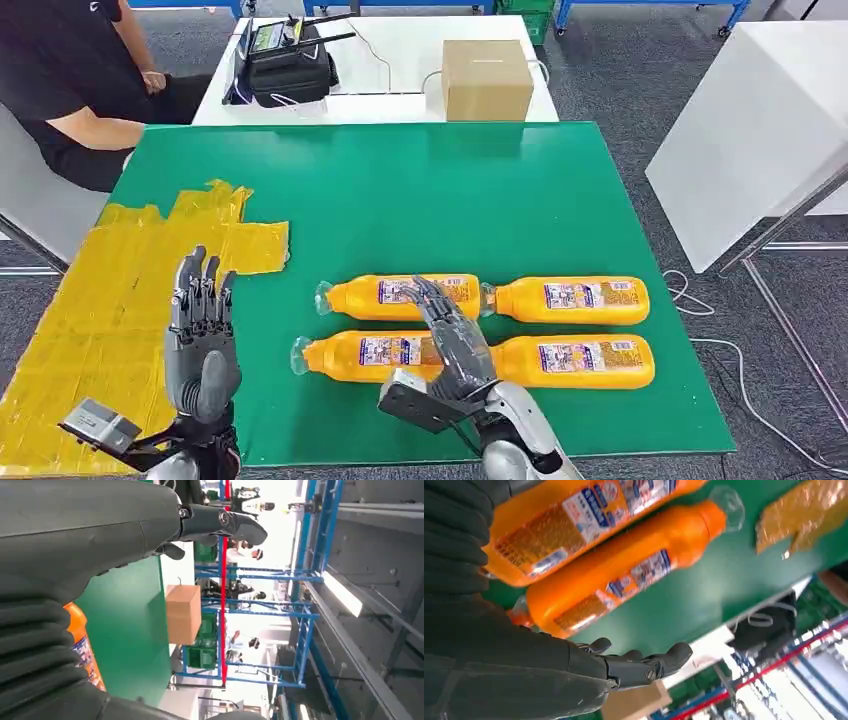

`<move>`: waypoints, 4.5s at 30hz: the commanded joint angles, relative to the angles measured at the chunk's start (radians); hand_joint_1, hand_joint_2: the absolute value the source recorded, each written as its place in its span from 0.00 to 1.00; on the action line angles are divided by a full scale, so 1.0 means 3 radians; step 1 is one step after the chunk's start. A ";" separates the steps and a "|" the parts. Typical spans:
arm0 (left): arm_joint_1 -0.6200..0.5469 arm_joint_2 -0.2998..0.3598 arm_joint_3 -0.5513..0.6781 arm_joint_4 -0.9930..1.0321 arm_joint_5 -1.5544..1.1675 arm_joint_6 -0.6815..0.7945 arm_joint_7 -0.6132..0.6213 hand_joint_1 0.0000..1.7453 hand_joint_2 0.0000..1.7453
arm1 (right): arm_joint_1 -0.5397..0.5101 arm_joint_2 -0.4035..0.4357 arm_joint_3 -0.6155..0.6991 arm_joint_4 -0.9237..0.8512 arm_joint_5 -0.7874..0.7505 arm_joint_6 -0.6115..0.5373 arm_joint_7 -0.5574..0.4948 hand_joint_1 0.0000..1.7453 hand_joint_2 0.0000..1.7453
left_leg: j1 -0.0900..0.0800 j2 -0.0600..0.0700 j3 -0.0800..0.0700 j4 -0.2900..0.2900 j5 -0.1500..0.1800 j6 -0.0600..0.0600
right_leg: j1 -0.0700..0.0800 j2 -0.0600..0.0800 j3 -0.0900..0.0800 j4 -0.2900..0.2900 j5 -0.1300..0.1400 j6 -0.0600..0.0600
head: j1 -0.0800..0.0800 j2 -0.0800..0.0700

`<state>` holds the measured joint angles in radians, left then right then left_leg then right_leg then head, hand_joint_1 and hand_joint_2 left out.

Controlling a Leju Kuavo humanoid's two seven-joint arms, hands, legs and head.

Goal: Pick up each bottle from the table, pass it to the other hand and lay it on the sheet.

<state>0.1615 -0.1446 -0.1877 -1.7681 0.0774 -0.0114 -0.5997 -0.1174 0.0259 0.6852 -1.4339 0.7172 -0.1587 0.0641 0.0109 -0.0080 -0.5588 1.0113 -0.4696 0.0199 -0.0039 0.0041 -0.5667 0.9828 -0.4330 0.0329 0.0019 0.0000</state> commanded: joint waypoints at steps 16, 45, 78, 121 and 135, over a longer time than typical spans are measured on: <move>-0.0067 -0.0050 0.0305 0.0152 0.0123 -0.0013 0.0071 0.00 0.00 | -0.0595 -0.0292 0.0773 0.0475 0.0079 0.0789 0.0862 0.00 1.00 | -0.0001 0.0006 0.0006 -0.0004 -0.0001 0.0000 | -0.0001 0.0004 0.0004 -0.0003 0.0001 0.0000 | -0.0001 0.0000; -0.0101 -0.0094 0.0410 0.0220 0.0133 -0.0067 0.0121 0.00 0.00 | -0.0572 -0.0299 0.0876 0.0515 0.0228 0.1150 0.1162 1.00 1.00 | 0.0000 0.0001 0.0010 -0.0007 0.0001 -0.0001 | 0.0001 -0.0002 0.0009 -0.0007 0.0001 -0.0001 | -0.0001 0.0000; 0.0096 0.0179 0.0163 0.0510 0.1057 -0.0459 0.0807 0.00 1.00 | 0.0098 -0.0188 0.0125 -0.0268 -0.1156 -0.0479 -0.0551 1.00 1.00 | -0.0002 0.0003 0.0000 -0.0005 -0.0002 -0.0001 | -0.0002 0.0003 -0.0002 -0.0004 -0.0001 -0.0001 | 0.0000 0.0000; -0.0032 0.0193 0.0159 0.0701 0.1380 -0.1012 0.0783 1.00 1.00 | -0.1158 0.0104 0.1624 0.0443 -0.1166 0.0854 -0.0205 0.98 1.00 | 0.0000 0.0002 0.0007 -0.0008 -0.0001 -0.0002 | 0.0000 -0.0001 0.0006 -0.0006 -0.0002 -0.0002 | 0.0000 0.0000; 0.0010 0.0116 0.0202 0.0632 0.1383 -0.0952 0.0705 1.00 1.00 | -0.1047 0.0041 0.1451 0.0510 -0.1196 0.0700 -0.0128 1.00 1.00 | 0.0000 -0.0003 0.0000 -0.0006 0.0000 -0.0001 | 0.0000 -0.0004 -0.0001 -0.0004 -0.0001 -0.0001 | -0.0001 0.0000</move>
<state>0.2038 -0.0904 -0.1503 -1.6190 0.4936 -0.3060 -0.3910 -0.4337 0.0561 1.0838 -1.3344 0.3563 0.0591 0.0252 0.0109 -0.0075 -0.5616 1.0114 -0.4697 0.0197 -0.0038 0.0050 -0.5700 0.9830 -0.4330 0.0329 0.0015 0.0000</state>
